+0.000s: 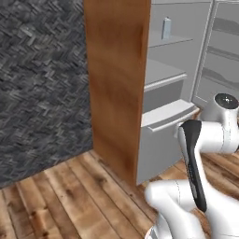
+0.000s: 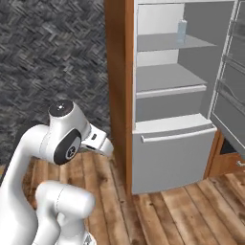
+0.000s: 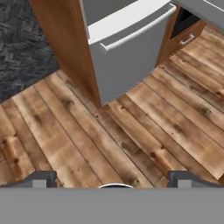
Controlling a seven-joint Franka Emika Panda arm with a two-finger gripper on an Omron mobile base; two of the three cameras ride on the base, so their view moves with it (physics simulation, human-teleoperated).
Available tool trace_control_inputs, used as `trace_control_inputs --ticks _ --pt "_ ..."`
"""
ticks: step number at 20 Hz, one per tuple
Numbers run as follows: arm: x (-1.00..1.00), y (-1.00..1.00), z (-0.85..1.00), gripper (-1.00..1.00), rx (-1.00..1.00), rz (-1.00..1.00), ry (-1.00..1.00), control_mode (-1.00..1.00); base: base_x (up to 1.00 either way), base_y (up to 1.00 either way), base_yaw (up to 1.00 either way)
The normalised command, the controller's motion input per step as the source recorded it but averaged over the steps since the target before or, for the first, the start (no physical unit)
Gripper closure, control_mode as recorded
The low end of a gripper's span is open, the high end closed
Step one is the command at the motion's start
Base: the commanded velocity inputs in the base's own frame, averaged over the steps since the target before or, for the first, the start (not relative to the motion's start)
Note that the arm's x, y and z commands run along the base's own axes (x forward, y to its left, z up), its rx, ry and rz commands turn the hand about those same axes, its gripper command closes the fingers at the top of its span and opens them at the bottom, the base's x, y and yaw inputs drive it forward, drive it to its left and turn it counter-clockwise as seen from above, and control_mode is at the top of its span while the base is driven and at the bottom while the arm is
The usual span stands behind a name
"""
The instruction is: Take a sugar cube from the saucer and place it inside the coffee. Then, grab milk from the fridge and place it next to the coffee on the counter to sweeten the coffee.
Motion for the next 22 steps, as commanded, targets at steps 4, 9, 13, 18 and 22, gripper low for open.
trace_control_inputs --ticks 4,9,13,18,22 --pt "0.0 0.0 0.0 -1.0 0.0 0.0 0.0 1.0 1.0 -0.68 0.0" --pt "0.0 0.0 0.0 -1.0 0.0 0.0 0.0 1.0 1.0 -0.74 0.0" --pt "0.0 0.0 0.0 -1.0 0.0 0.0 0.0 1.0 0.91 -0.61 0.06" --pt "0.0 0.0 0.0 -1.0 0.0 0.0 0.0 1.0 0.64 -0.55 0.27" --pt "0.0 0.0 0.0 -1.0 0.0 0.0 0.0 1.0 0.62 -0.53 0.35"
